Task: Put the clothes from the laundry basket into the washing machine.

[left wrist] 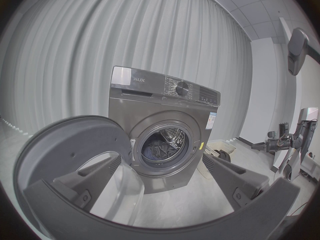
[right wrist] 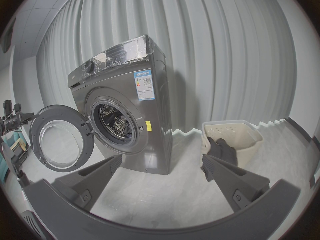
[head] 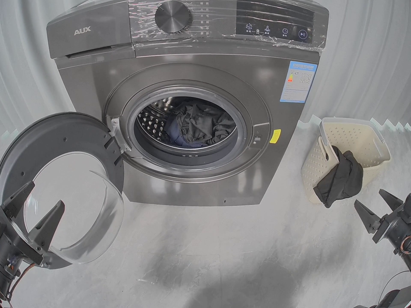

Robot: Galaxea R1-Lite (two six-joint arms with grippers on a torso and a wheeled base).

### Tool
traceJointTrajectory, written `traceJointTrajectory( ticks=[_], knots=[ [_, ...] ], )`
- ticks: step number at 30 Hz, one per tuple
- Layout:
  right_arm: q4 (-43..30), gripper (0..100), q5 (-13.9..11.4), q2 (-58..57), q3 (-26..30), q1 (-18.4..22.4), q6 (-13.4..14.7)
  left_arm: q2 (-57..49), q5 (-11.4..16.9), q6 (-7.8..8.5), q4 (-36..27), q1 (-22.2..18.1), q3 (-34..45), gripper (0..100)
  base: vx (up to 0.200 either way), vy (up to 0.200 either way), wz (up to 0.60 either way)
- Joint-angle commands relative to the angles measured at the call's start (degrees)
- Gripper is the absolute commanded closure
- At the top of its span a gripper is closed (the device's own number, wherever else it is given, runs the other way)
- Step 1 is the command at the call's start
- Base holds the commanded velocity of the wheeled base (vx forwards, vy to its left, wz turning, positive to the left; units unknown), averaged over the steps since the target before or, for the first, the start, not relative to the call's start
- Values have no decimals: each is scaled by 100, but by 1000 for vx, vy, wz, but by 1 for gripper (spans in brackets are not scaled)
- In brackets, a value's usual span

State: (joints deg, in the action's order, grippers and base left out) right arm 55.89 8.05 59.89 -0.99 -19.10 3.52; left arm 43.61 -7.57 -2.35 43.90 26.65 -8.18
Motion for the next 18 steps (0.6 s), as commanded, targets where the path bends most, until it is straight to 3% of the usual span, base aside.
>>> traceJointTrajectory(
  ticks=[1, 3, 10, 14, 18],
  knots=[
    [-571, 0, 153, -1234, 81, 109, -36, -625, 28, 121, -83, -468, 282, 0, -200, 0, 0],
    [-1511, 0, 171, -2175, 81, 223, -45, -1003, 36, 121, -382, -731, 379, 0, -200, 0, 0],
    [-3717, 0, 74, -4205, -86, 900, -159, -1847, 177, 112, -1041, -1188, 721, 0, 0, 0, 0],
    [-4921, 0, 74, -5163, -253, 1163, -229, -2313, 326, 24, -1419, -1399, 818, 0, 0, 0, 0],
    [-5361, 0, 66, -5453, -349, 1286, -256, -2664, 344, 33, -1903, -1601, 818, 0, 0, 0, 0]
  ],
)
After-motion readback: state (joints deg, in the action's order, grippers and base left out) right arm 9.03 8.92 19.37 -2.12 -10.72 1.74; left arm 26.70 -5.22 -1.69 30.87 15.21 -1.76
